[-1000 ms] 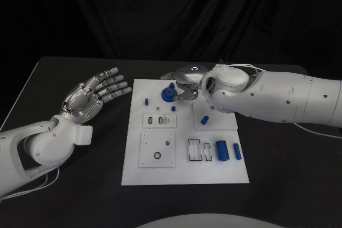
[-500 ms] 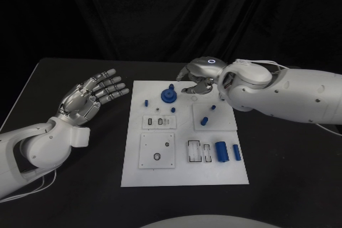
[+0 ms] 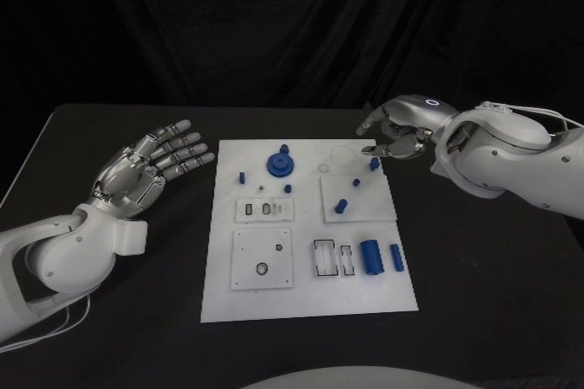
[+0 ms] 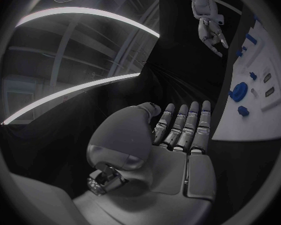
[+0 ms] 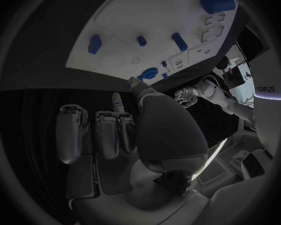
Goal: Assemble the parts on the task board
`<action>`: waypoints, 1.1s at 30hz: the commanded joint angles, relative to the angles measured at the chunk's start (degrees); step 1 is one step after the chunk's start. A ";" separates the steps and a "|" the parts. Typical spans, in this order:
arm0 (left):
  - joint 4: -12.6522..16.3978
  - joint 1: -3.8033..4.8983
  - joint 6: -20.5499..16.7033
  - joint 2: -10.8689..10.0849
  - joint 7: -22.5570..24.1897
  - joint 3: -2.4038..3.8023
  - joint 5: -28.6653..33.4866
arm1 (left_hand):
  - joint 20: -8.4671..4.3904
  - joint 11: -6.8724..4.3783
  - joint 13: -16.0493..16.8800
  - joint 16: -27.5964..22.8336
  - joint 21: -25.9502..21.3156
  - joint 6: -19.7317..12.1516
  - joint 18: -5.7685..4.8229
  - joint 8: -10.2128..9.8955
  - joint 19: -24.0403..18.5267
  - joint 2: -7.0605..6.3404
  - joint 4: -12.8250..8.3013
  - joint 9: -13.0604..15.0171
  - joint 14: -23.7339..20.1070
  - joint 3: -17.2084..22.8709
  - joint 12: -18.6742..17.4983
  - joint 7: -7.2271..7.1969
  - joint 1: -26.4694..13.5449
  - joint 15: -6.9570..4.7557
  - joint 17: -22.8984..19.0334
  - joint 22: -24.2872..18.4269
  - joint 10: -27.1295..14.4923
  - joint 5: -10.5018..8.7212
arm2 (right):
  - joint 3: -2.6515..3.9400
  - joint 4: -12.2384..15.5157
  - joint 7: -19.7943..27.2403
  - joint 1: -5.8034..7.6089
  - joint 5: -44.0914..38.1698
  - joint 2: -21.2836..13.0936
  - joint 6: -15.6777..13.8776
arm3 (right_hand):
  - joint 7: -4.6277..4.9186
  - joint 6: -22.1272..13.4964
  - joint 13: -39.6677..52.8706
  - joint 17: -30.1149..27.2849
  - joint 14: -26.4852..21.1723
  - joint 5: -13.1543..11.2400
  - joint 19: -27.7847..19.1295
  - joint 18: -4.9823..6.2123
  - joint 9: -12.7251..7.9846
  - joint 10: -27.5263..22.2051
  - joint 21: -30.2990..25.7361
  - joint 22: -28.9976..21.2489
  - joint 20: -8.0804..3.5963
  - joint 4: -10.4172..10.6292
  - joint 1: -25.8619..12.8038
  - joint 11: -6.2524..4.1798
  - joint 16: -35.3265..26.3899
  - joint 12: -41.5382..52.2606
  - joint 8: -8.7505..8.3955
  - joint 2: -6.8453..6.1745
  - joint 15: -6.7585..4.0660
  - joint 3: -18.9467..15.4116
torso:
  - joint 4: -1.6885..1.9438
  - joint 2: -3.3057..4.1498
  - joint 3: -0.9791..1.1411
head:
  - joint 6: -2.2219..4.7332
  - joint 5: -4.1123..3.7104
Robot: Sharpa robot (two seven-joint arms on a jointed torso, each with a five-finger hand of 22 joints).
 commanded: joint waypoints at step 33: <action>-0.40 -0.18 0.55 0.29 5.44 0.05 0.66 | 0.04 0.19 0.10 0.48 0.01 0.15 -1.03 0.21 -0.31 0.17 1.03 0.06 0.03 -0.02 0.33 0.25 -0.26 0.08 0.04 0.00 0.10 0.39 | -0.15 -5.86 -2.96 -5.13 2.65 0.13 2.55 | -0.55 -0.29 11.08 11.71 4.48 -3.77 -1.16 0.72 -0.36 2.04 -2.53 4.84 -0.38 2.56 2.00 -0.23 -3.09 -1.32 -2.35 -0.89 -0.33 -1.62 | -0.37 -0.15 -0.25 | -0.55 0.45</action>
